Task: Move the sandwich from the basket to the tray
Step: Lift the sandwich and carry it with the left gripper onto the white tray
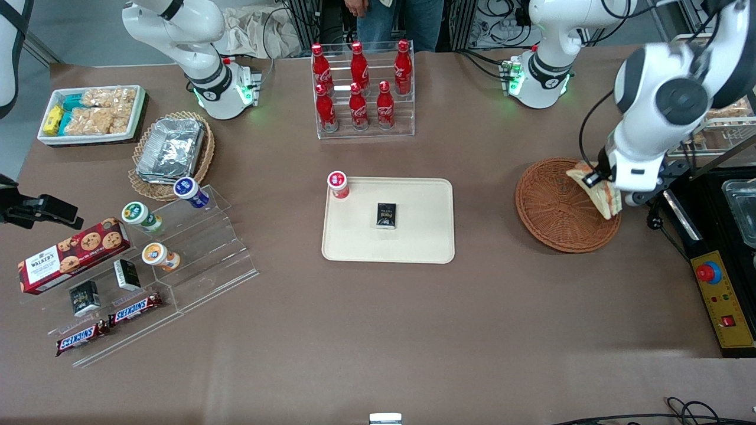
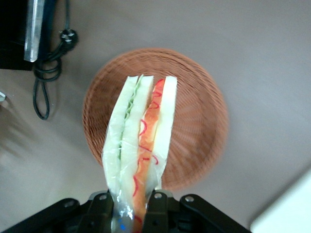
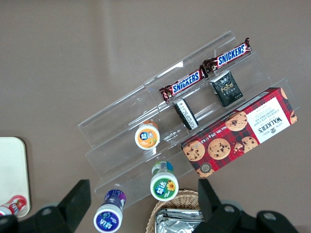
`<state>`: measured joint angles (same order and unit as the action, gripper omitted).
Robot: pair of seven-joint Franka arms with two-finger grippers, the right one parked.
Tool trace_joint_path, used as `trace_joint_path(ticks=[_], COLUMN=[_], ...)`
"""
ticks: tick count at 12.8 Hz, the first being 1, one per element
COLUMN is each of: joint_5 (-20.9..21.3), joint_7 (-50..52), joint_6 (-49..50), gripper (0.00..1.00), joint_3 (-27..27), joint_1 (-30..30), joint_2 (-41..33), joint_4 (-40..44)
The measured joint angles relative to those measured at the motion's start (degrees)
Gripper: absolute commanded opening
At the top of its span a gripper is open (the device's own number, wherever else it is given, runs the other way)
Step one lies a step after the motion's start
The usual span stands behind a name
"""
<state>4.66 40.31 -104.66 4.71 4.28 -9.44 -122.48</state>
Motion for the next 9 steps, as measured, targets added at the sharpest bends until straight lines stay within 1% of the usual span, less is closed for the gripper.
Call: trace_joint_path(ticks=[2,4,6,9], joint_5=[-5.21,-8.24,-11.19,-11.81], joint_7=[-4.63,-6.23,-6.23,-5.82], joint_6=[2.61,0.35,-5.56,-18.76], gripper=[0.00,0.00,0.00,0.00], joint_3=[0.31,0.48,0.80,0.92], joint_1=[3.36,9.18,15.37,22.13], joint_2=[0.02,0.57,2.75,9.73], joint_4=[4.96,5.60,4.82,1.95])
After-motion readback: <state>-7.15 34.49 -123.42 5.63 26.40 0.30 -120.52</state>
